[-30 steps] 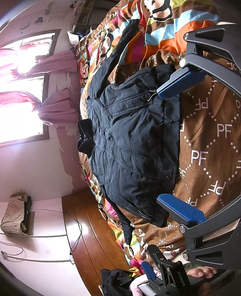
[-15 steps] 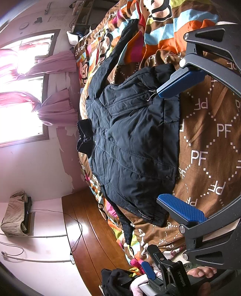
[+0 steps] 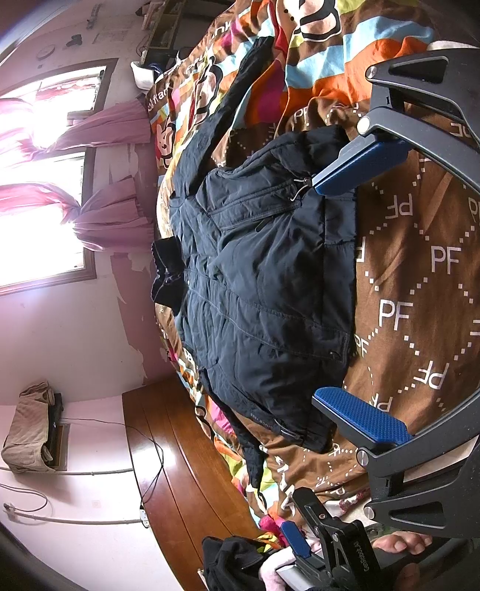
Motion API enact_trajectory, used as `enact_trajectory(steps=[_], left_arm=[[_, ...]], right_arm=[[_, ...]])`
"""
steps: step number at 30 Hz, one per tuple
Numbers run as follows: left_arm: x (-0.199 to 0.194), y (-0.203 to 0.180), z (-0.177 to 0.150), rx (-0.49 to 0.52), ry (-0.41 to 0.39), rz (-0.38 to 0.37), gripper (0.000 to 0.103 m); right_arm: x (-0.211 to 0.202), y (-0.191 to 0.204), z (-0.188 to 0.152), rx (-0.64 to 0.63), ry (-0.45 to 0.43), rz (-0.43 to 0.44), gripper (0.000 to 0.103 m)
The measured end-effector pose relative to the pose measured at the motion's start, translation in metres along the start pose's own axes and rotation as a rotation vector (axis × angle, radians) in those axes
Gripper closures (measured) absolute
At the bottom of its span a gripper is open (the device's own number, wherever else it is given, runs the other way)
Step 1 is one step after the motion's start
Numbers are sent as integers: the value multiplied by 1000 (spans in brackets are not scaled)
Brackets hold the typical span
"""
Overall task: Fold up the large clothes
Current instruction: 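Grasp one jacket sleeve with the right tool and fold it across the body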
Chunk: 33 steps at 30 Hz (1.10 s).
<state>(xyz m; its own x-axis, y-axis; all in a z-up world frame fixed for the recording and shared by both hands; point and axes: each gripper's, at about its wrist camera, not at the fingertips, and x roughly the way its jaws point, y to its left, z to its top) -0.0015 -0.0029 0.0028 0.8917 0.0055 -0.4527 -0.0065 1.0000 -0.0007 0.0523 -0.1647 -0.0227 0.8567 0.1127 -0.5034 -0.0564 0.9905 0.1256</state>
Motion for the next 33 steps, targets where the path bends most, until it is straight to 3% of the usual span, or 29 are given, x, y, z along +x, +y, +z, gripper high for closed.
enact_trajectory(steps=[5,10,16,23,33], left_arm=[[5,1,2,9,17,5,0],[25,-6,7,47,83,31,0],[68,-26,33,110,121,39,0],[141,-61,82,138,152,-25,0],[266,-155,148,186,182,-199,0]], right_arm=[[1,0,-1,2,2,-3,1],[6,-5,-4,23,38,-3,1],[28,-46,17,94,47,-30,1],[58,-129,60,210,-17,-168,1],[131,-296,80,693,-27,-340,1]])
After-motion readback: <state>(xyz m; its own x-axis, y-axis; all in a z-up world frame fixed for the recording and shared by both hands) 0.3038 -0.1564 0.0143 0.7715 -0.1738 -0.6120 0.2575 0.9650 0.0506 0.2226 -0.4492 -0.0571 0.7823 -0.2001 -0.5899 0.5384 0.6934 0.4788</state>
